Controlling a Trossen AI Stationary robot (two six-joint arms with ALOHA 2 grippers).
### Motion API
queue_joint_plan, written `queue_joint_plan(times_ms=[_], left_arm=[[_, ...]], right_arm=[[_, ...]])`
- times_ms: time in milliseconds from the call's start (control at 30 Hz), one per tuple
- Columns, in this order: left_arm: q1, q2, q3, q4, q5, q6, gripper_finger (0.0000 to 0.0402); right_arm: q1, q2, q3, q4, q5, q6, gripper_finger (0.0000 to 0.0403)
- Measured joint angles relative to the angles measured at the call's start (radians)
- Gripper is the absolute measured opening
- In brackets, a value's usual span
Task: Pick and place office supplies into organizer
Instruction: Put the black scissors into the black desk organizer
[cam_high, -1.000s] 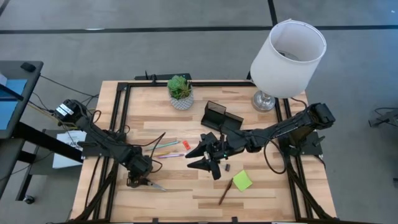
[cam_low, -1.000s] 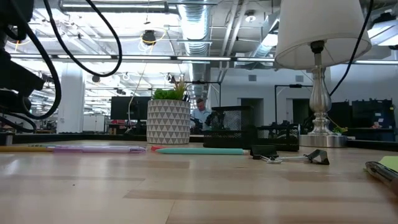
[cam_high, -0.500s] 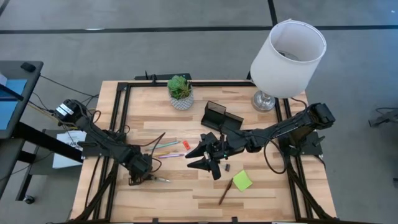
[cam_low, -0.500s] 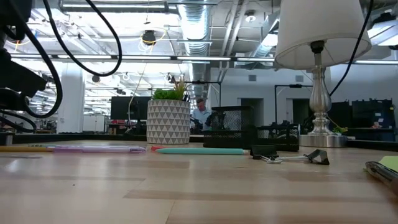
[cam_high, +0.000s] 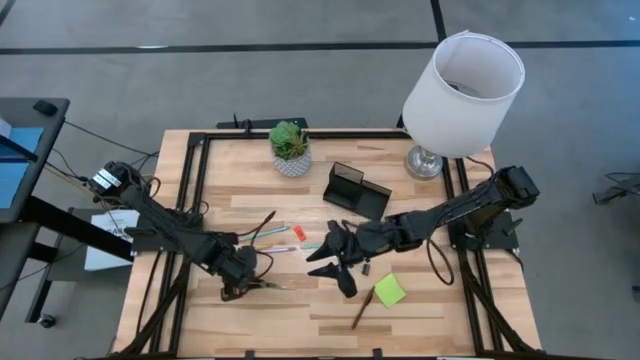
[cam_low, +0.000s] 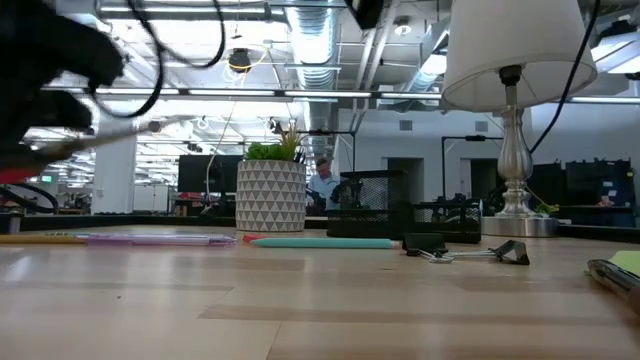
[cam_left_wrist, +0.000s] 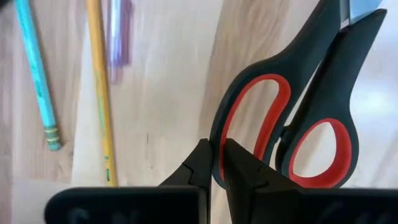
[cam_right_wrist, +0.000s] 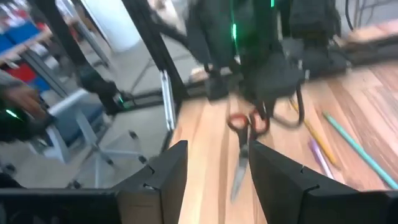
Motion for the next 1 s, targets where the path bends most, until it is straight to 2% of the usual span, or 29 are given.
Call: queue_joint_plan(times_ms=[200,433,733,833,1000], left_arm=[[0.08,-0.001,0.163,-0.07,-0.016,-0.002,0.0007],[0.217,-0.002,0.393,-0.17,-0.048,0.038,0.0007],[0.344,-0.003,0.698,-0.428,-0.349,0.262,0.0007],[0.384,-0.003,0.763,-0.457,-0.457,0.377,0.0007],[0.459,-0.002,0.8,-0.397,-0.62,0.647,0.0007]], right_arm=[[0.043,0.002,0.042,-0.063,0.1,-0.041,0.0154],[0.06,-0.008,0.237,-0.092,0.124,-0.051,0.0149],[0.115,-0.02,0.597,-0.529,0.125,-0.027,0.0126],[0.152,-0.022,0.651,-0.546,0.143,-0.017,0.0116],[0.194,-0.019,0.728,-0.548,0.206,0.187,0.0103]])
